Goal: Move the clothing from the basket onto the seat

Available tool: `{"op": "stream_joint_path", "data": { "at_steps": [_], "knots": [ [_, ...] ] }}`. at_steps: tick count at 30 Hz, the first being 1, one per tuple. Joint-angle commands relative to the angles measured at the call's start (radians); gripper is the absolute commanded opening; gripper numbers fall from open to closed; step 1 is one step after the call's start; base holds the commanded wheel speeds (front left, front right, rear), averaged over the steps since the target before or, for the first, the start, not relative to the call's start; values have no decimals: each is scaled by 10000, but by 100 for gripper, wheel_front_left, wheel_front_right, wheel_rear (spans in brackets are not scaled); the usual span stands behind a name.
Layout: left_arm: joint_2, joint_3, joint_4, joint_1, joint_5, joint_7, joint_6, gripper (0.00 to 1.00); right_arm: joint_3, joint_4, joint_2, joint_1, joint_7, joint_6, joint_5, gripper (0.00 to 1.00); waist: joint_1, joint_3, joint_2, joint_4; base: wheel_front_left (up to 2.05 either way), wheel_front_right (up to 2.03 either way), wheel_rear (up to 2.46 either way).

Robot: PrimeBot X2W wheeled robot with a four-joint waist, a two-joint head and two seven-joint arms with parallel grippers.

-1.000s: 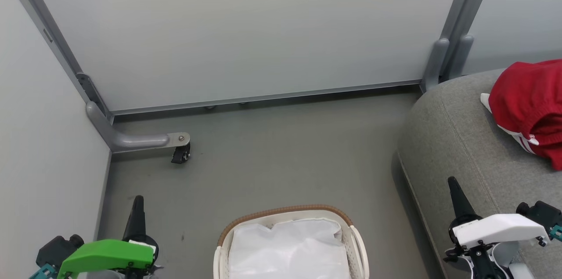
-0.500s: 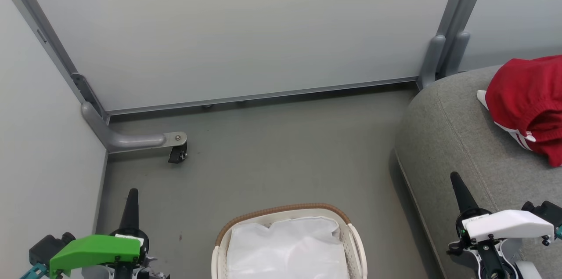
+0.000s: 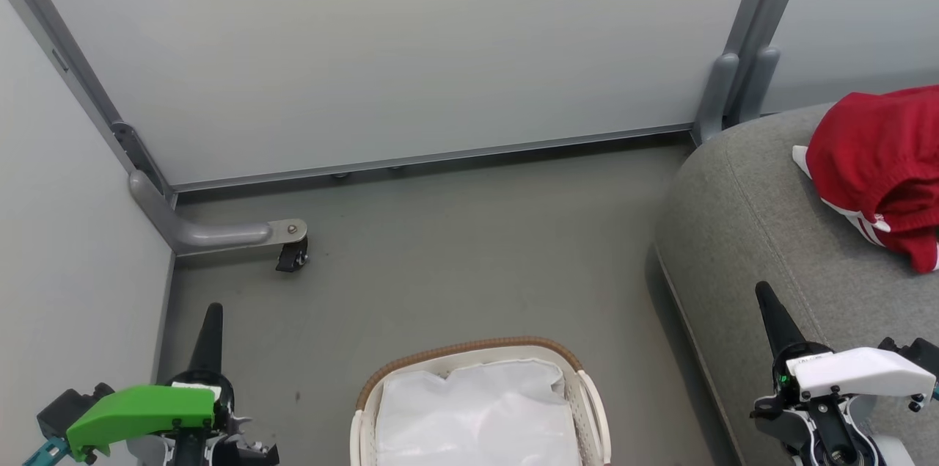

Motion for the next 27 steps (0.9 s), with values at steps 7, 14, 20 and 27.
{"op": "stream_joint_path", "data": {
  "at_steps": [7,14,20,27],
  "knots": [
    [54,169,-114,-293,-641,188,-115,0,-103,-156,-63,-181,194,-4,706,0,0,35,0,-55,0,0,0],
    [51,282,-139,-339,-1104,345,-170,0,-161,-213,-67,-194,327,-5,1258,0,0,68,0,-108,0,0,0],
    [49,360,-159,-407,-1501,451,-188,0,-205,-251,-71,-192,442,-6,1698,0,0,96,0,-152,0,0,0],
    [46,472,-172,-444,-1904,596,-241,0,-249,-295,-73,-192,559,-6,2170,0,0,128,0,-202,0,0,0]
  ]
}}
